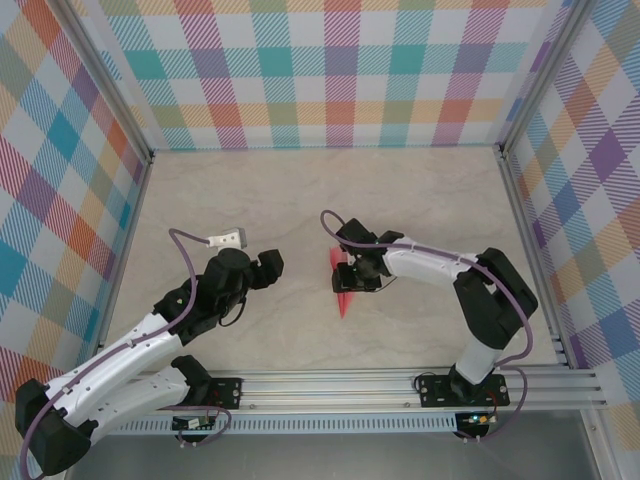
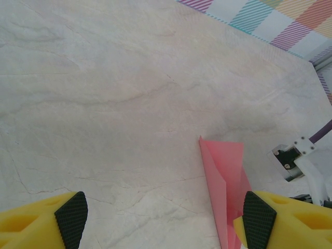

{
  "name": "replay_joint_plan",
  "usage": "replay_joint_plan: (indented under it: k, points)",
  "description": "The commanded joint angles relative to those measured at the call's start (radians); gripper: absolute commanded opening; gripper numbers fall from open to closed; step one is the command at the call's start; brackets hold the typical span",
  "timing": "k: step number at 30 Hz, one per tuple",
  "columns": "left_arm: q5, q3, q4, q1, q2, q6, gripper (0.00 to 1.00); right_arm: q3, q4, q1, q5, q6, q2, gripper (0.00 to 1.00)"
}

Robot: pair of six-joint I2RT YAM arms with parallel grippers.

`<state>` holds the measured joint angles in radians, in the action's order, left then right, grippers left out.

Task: Fold a paper plane with a square sheet of paper (fold left side to right side)
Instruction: Pick up the paper plane at the center of the table, then place the paper plane at the center of the table.

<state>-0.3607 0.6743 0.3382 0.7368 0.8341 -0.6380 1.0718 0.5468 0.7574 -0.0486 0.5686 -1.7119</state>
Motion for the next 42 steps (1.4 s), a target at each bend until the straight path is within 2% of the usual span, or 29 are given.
replay_joint_plan:
  k: [1,8,11,15,22,29,33,42]
  points:
    - [-0.018,-0.009,-0.001,-0.009,-0.004,0.014,0.81,0.026,-0.002,0.010,-0.005,0.010,-0.037,0.43]
    - [-0.018,-0.008,0.008,-0.008,-0.011,0.021,0.82,0.062,-0.009,0.019,0.003,0.002,-0.101,0.32]
    - [-0.019,-0.006,0.020,-0.008,-0.016,0.028,0.82,0.087,0.017,0.020,0.023,-0.005,-0.124,0.24]
    - [-0.029,-0.009,0.031,-0.009,-0.037,0.033,0.82,0.114,0.058,0.017,0.059,-0.016,-0.133,0.20]
    - [-0.040,-0.005,0.051,-0.008,-0.053,0.042,0.83,0.166,0.098,0.004,0.070,-0.047,-0.155,0.02]
    - [-0.029,0.020,0.087,-0.009,-0.071,0.081,0.85,0.337,0.233,-0.073,0.109,-0.131,-0.193,0.03]
    - [-0.017,0.024,0.101,-0.008,-0.078,0.097,0.91,0.464,0.286,-0.138,0.096,-0.156,-0.262,0.04]
    - [-0.008,0.021,0.103,-0.010,-0.078,0.104,0.92,0.758,0.421,-0.211,0.145,-0.202,-0.462,0.04]
